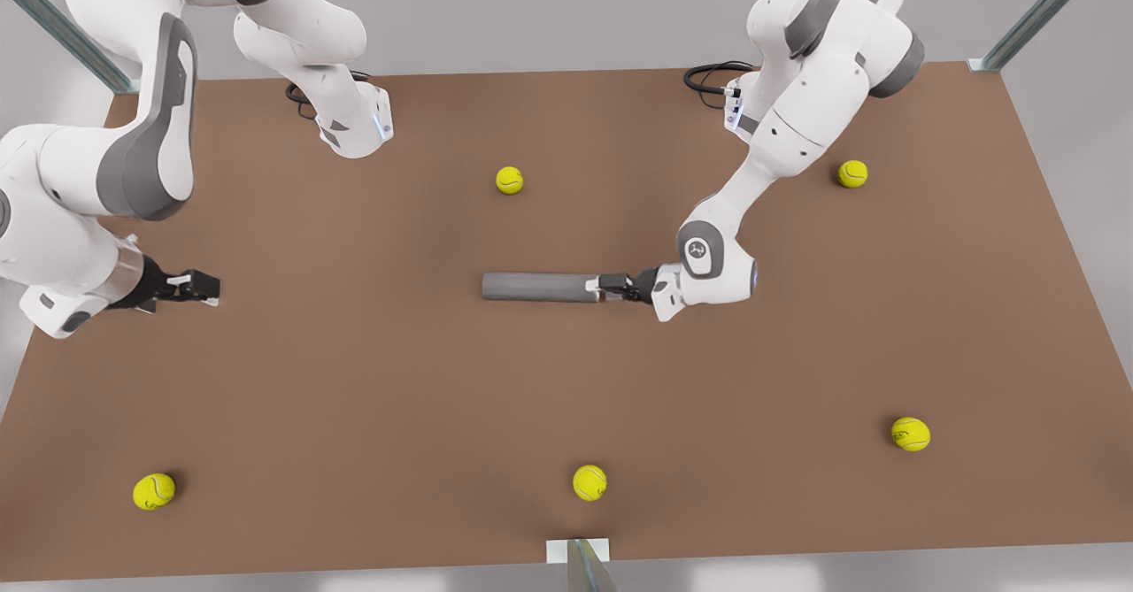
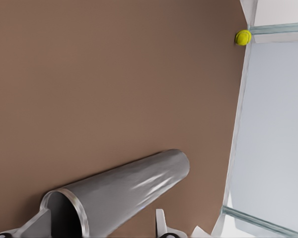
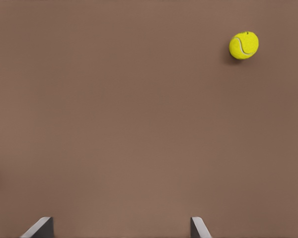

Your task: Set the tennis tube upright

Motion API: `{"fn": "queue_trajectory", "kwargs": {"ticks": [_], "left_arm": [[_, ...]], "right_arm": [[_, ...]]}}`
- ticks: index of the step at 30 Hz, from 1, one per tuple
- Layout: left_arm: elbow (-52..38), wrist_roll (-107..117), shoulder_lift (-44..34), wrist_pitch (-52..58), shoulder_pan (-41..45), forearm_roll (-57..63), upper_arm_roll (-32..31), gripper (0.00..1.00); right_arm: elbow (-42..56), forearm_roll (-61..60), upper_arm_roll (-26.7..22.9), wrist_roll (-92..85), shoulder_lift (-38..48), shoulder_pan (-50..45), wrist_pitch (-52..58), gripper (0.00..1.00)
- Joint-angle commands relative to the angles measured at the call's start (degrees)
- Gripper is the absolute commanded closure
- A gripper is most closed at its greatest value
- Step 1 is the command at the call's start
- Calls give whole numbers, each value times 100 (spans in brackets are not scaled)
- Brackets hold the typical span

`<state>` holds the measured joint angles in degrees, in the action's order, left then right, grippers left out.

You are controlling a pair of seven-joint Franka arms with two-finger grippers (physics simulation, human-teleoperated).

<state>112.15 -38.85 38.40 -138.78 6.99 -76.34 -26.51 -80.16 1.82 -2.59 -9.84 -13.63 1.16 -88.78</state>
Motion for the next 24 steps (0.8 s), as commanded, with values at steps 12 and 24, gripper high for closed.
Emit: {"fn": "queue_trajectory", "kwargs": {"ticks": [12,24], "left_arm": [[-18,-18,89,-26,189,-365,5,0],[-185,-61,247,-53,408,-716,-4,1]], "right_arm": [[0,2,21,-18,-34,-1,-8,0],[0,2,30,-18,-70,-63,-70,0]]}}
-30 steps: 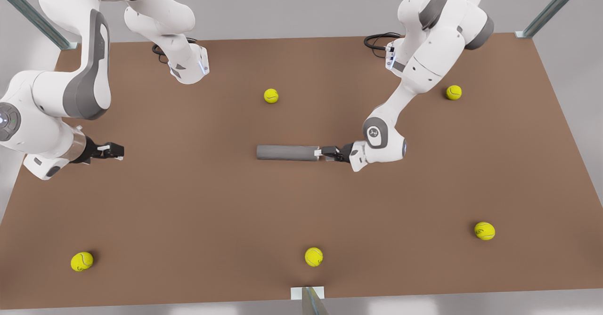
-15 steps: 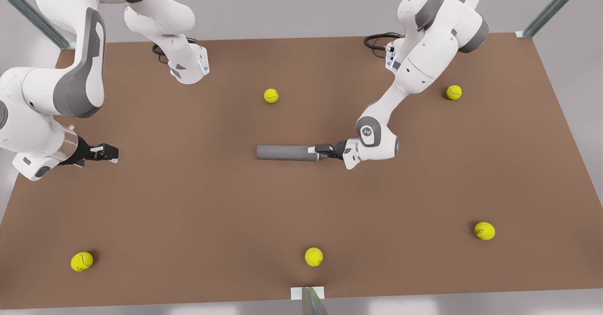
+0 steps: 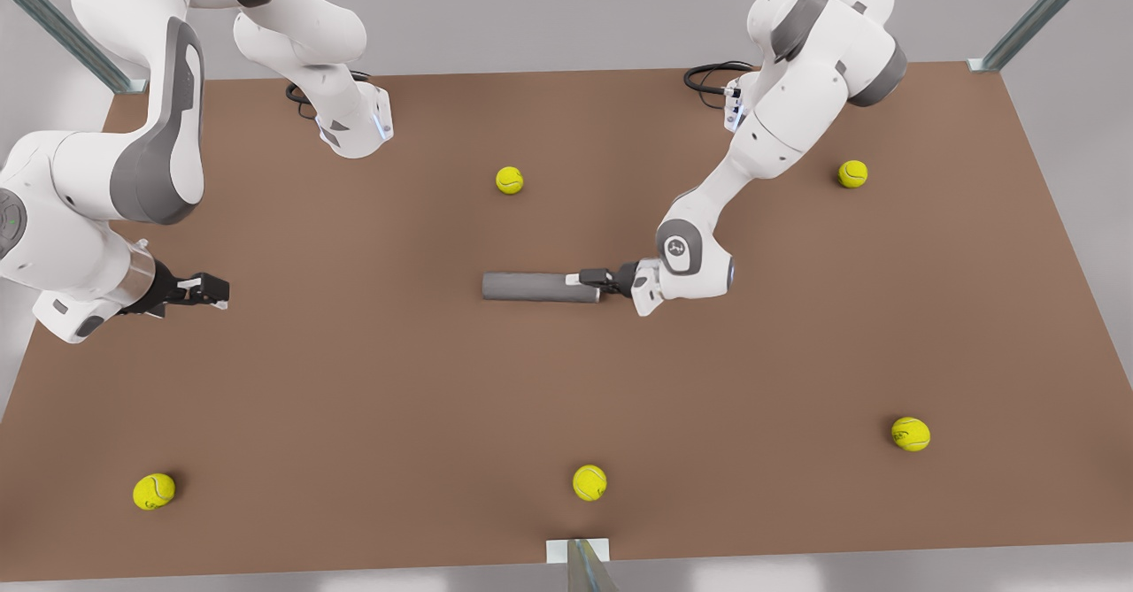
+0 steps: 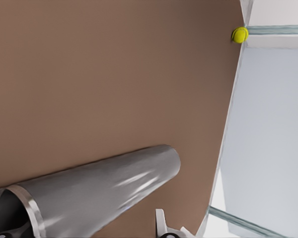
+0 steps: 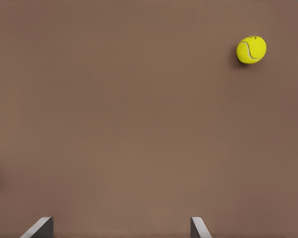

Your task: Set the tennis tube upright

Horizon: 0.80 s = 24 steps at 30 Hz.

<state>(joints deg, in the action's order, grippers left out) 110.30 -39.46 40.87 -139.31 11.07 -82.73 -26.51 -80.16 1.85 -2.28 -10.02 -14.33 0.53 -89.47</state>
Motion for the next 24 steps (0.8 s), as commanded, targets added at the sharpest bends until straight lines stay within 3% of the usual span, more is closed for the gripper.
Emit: {"fn": "queue_trajectory", "kwargs": {"ticks": [1,3,6,15,17,24], "left_arm": [[0,0,0,0,1,-85,-4,6],[-9,0,-9,0,1,-77,5,34],[-44,0,-9,0,-34,-85,-3,64],[-79,18,-80,35,-96,-164,-4,70],[-79,18,-97,53,-96,-191,-12,79],[-35,62,-229,53,-412,-279,-346,79]], "right_arm": [[0,0,0,0,0,0,0,0],[0,0,0,0,0,0,9,0],[0,0,0,0,0,0,9,0],[0,0,0,0,-8,-9,9,0],[0,0,0,0,0,0,9,0],[0,0,0,0,-8,9,0,0]]}}
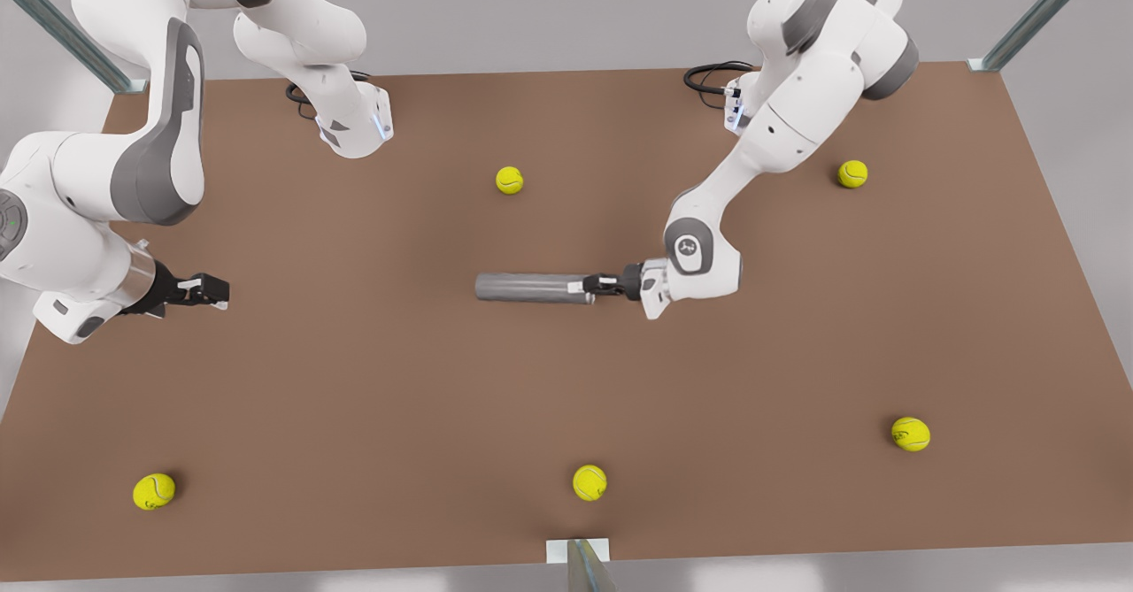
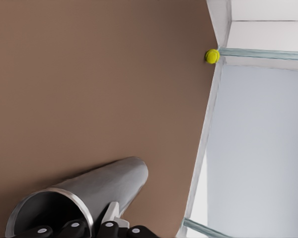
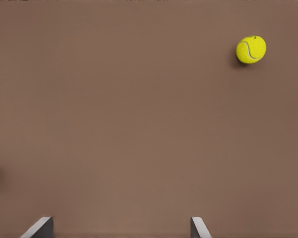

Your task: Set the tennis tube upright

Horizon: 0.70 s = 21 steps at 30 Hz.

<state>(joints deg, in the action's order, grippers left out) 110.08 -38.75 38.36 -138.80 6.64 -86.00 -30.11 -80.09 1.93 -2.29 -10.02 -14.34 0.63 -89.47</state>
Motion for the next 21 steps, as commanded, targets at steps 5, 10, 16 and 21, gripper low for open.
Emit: {"fn": "queue_trajectory", "kwargs": {"ticks": [5,10,16,21], "left_arm": [[58,17,-22,-42,-224,40,-223,79],[128,166,-92,-42,-628,-74,-635,79],[321,623,-426,37,-1033,-39,-900,79],[559,1432,-944,99,-989,31,-1005,79]], "right_arm": [[28,-8,9,26,-8,-28,0,0],[19,-8,9,9,-8,-28,18,0],[28,-8,9,9,-8,-19,26,0],[28,-8,9,9,-8,-19,26,0]]}}
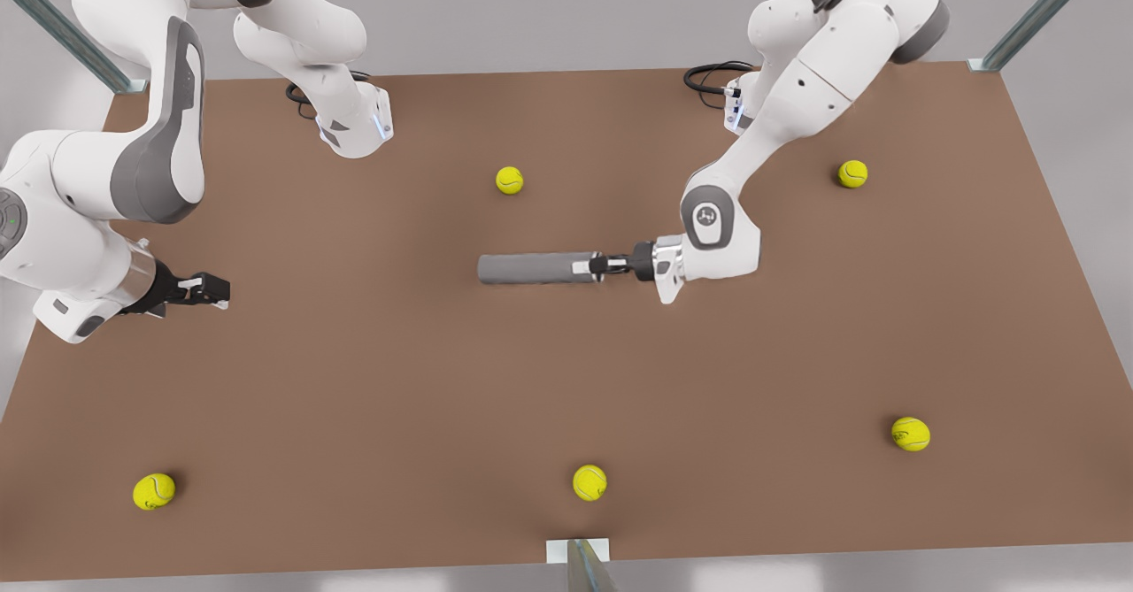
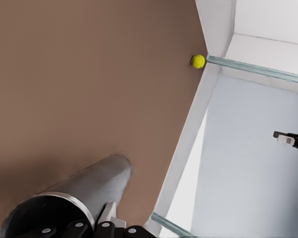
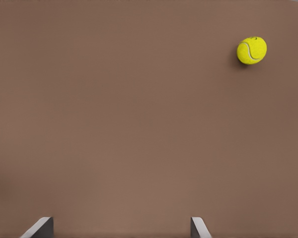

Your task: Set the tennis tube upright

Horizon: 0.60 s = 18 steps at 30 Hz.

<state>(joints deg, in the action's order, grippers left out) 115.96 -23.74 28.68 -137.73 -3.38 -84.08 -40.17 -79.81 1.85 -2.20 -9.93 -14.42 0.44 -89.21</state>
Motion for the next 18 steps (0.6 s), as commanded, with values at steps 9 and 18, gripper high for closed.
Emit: {"fn": "queue_trajectory", "kwargs": {"ticks": [9,18], "left_arm": [[76,1161,-276,756,-585,1482,9,79],[287,1618,-759,1055,-1104,2317,26,79]], "right_arm": [[0,0,0,-9,0,9,0,0],[0,0,0,-9,0,9,9,0]]}}
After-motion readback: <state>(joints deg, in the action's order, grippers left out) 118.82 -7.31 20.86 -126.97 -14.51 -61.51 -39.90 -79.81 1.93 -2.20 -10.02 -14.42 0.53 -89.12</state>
